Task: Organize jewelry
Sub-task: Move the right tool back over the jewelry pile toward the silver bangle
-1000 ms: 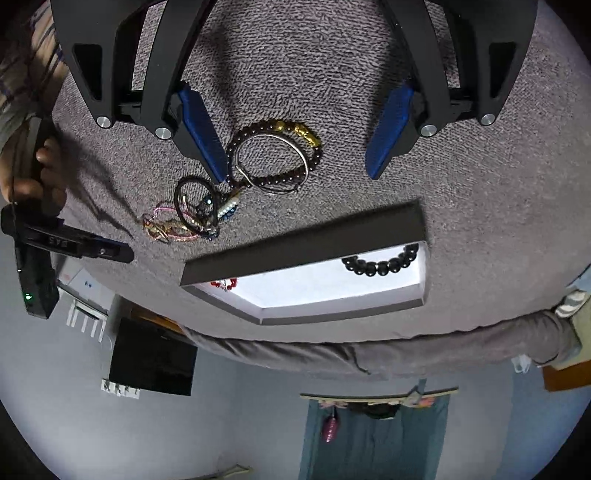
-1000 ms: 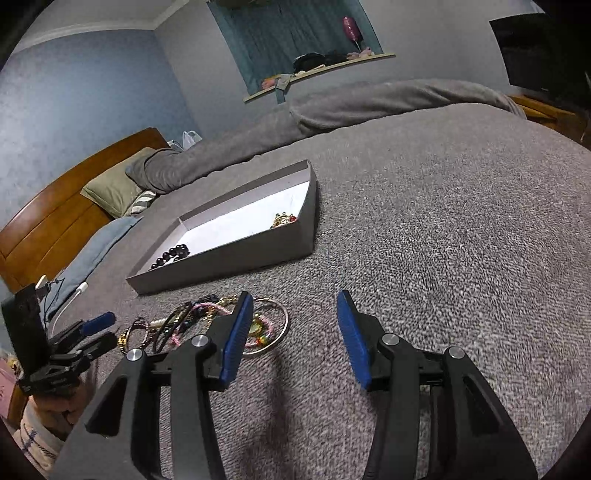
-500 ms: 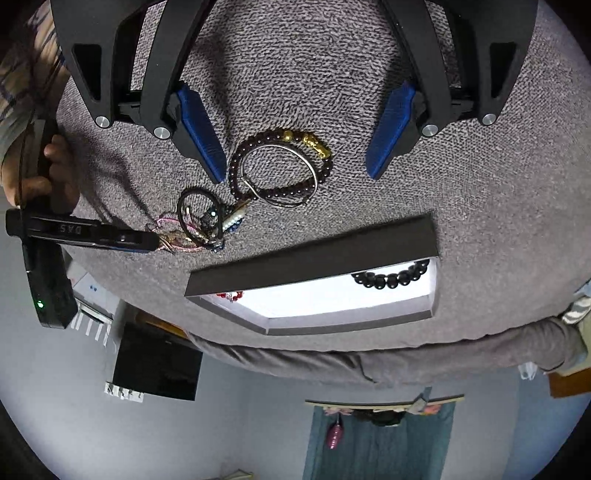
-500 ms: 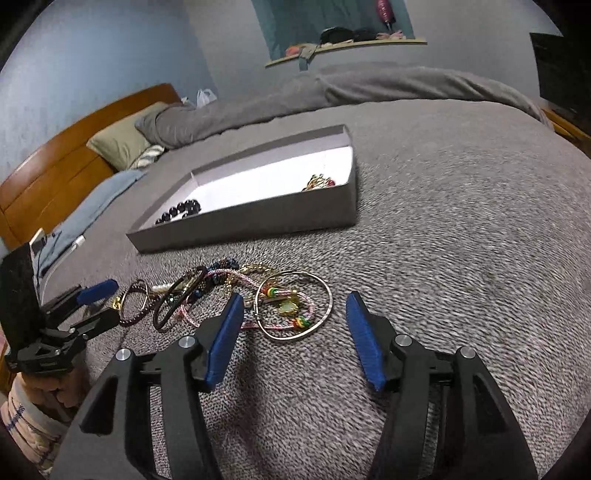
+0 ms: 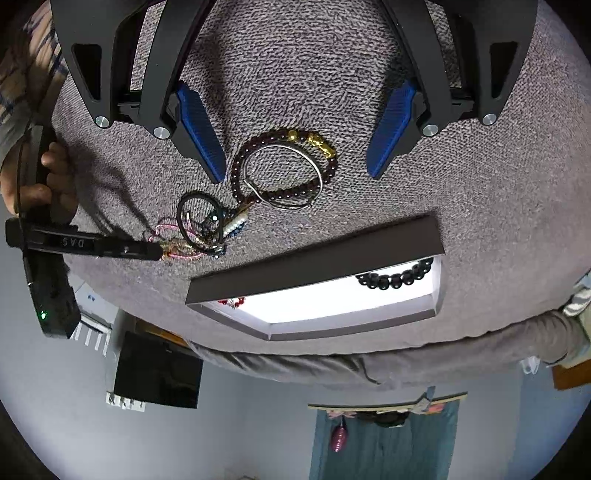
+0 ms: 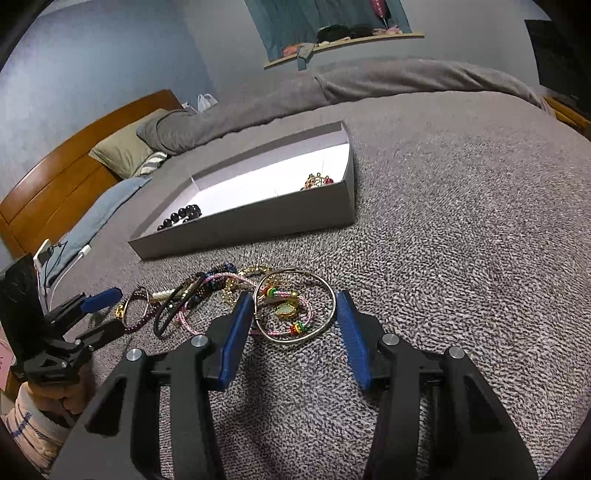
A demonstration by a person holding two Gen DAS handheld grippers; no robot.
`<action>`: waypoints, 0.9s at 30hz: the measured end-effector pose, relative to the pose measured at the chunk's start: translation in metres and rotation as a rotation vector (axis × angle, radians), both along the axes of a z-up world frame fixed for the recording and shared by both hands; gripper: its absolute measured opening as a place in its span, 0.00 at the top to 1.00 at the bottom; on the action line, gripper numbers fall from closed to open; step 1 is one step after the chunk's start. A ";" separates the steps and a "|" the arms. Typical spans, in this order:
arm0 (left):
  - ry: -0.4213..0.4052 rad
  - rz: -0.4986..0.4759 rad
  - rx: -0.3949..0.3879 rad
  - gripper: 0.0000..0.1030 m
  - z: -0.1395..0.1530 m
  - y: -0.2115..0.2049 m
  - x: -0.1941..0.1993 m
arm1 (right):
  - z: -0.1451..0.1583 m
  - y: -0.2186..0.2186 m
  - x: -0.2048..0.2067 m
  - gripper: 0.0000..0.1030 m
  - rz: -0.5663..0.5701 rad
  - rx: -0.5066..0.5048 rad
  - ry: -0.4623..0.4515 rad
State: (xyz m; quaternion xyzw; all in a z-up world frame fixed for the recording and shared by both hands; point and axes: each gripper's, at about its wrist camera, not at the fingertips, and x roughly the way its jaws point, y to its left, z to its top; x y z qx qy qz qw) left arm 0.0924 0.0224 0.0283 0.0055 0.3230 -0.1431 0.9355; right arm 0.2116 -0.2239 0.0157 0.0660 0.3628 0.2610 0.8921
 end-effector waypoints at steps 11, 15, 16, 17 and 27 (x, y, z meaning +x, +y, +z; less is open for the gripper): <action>-0.056 -0.113 0.017 0.26 0.009 -0.041 -0.007 | 0.008 -0.030 -0.008 0.54 -0.080 0.115 -0.049; -0.064 -0.184 0.065 0.47 0.008 -0.071 -0.007 | 0.008 -0.031 -0.007 0.54 -0.086 0.127 -0.047; -0.055 -0.196 0.084 0.51 0.007 -0.078 -0.006 | 0.008 -0.031 -0.007 0.54 -0.084 0.128 -0.046; -0.049 -0.203 0.095 0.53 0.006 -0.083 -0.004 | 0.008 -0.031 -0.007 0.54 -0.082 0.128 -0.043; 0.041 -0.136 0.109 0.78 0.000 -0.087 0.020 | 0.007 -0.029 -0.010 0.54 -0.086 0.121 -0.050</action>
